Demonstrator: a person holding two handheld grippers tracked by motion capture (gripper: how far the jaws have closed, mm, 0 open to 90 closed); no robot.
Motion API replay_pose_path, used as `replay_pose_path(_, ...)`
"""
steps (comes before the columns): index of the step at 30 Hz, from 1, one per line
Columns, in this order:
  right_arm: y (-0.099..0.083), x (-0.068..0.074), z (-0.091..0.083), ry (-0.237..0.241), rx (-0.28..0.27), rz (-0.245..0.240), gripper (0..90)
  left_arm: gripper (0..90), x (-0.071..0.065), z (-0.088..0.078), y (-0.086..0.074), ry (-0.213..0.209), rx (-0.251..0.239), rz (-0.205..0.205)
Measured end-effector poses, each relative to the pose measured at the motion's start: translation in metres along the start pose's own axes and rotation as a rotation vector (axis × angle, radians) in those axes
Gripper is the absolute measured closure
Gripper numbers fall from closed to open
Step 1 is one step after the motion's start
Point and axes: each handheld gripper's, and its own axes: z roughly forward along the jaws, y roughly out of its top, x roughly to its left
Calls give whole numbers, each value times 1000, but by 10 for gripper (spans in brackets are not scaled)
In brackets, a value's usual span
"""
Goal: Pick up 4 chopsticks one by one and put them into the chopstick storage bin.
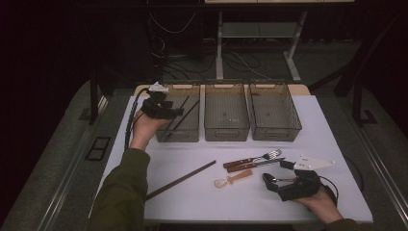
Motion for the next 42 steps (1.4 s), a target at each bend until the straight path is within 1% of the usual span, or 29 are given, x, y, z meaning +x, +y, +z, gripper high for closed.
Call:
replay_pose_path(1, 0, 0, 0, 0, 0, 0, 11, 379, -3, -2, -1, -3, -9, -3)
replay_pose_path(3, 0, 0, 0, 0, 1, 2, 11, 356, -7, -7, -3, -20, -13, 7)
replay_pose_path(5, 0, 0, 0, -1, 1, 2, 11, 334, -12, -11, -6, -29, -12, 15)
replay_pose_path(7, 0, 0, 0, 0, 3, 2, 11, 320, -16, -15, -10, -43, -22, 24)
replay_pose_path(11, 0, 1, 0, 0, 3, 2, 11, 282, -23, -21, -17, -62, -11, 42)
replay_pose_path(13, 0, 1, 0, 0, 3, 1, 11, 277, -26, -24, -21, -67, -14, 55)
replay_pose_path(16, 0, 1, 0, -1, 3, 3, 11, 265, -32, -30, -26, -84, -29, 56)
replay_pose_path(19, 0, 1, 0, -1, 3, 2, 11, 253, -38, -35, -32, -92, -37, 66)
replay_pose_path(23, 0, 1, 0, -1, 3, 3, 11, 225, -45, -40, -40, -111, -53, 69)
replay_pose_path(26, 0, 1, 0, -1, 3, 6, 11, 208, -51, -43, -48, -125, -60, 69)
replay_pose_path(30, 0, 0, 0, -1, 4, 6, 11, 200, -58, -46, -59, -133, -58, 91)
replay_pose_path(35, 0, 0, 0, -2, 3, 8, 11, 201, -64, -48, -76, -147, -64, 82)
replay_pose_path(38, 0, 0, 0, -2, 3, 9, 11, 201, -67, -50, -85, -149, -62, 79)
replay_pose_path(42, 0, 0, 0, -4, -1, 8, 11, 202, -71, -54, -97, -152, -59, 85)
